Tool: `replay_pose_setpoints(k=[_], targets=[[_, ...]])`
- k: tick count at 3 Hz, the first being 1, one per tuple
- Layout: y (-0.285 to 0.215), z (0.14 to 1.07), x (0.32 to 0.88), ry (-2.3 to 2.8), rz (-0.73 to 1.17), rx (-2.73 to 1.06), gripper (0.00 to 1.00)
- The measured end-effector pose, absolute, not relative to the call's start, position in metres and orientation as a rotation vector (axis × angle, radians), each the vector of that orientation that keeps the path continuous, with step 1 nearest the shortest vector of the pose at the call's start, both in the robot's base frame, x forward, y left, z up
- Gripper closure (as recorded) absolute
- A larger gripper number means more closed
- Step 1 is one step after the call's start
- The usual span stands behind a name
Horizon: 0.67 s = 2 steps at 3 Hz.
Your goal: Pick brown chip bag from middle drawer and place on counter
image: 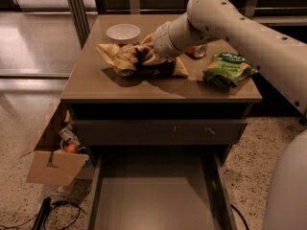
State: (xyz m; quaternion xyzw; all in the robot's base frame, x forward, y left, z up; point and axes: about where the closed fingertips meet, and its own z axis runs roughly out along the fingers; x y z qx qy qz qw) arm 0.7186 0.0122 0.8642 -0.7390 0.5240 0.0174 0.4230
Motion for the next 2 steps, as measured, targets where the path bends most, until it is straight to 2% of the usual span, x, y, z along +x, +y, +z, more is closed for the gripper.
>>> replay_pose_setpoints(k=[1,2], targets=[[0.0123,0.8641,0.7186,1.312,0.044,-1.850,0.15],[0.0124,0.8640,0.7186,1.311,0.044,-1.850,0.00]])
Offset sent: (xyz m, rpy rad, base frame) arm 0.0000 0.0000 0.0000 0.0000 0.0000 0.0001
